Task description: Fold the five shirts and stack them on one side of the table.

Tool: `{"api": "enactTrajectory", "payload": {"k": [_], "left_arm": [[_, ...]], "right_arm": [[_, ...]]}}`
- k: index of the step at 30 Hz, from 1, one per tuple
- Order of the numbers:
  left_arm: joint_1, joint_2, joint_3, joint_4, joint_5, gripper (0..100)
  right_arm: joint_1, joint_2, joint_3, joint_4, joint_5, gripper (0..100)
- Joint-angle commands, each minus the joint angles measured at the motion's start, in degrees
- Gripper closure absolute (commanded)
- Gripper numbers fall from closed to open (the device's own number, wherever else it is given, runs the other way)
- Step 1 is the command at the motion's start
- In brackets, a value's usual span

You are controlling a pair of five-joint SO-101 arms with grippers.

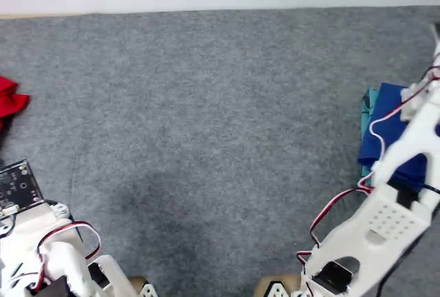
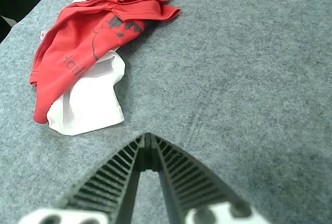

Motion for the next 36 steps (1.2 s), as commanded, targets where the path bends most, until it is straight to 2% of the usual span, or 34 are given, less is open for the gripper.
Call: {"api": "enactTrajectory", "payload": {"k": [1, 6, 10, 18, 28, 32, 36], "left_arm": [[0.09, -0.35, 0.04, -1.23, -0.62, 100], [0.09, -0.35, -0.04, -1.23, -0.62, 100], [0.09, -0.35, 0.04, -1.23, -0.62, 100], [0.09, -0.35, 0.04, -1.23, -0.62, 100], [0.09, -0.35, 0.13, -1.23, -0.62, 100], [0.18, -0.35, 0.13, -1.23, -0.62, 100], [0.18, -0.35, 0.13, -1.23, -0.62, 100]], "right_arm": [[-3.56, -6.02, 4.40, 2.33, -0.70, 98.8], [-5.14, -5.14, 14.51, 0.40, -0.88, 98.8], [-3.47, -0.75, 21.27, -4.79, -0.88, 98.8], [-0.57, 9.01, 22.86, -10.33, -0.35, 98.9], [-4.09, -6.99, 22.51, -4.26, -0.70, 98.9], [-5.14, -12.79, 22.51, -6.64, -0.44, 98.9], [-4.97, -11.03, 22.95, -12.18, -0.35, 98.9]]}}
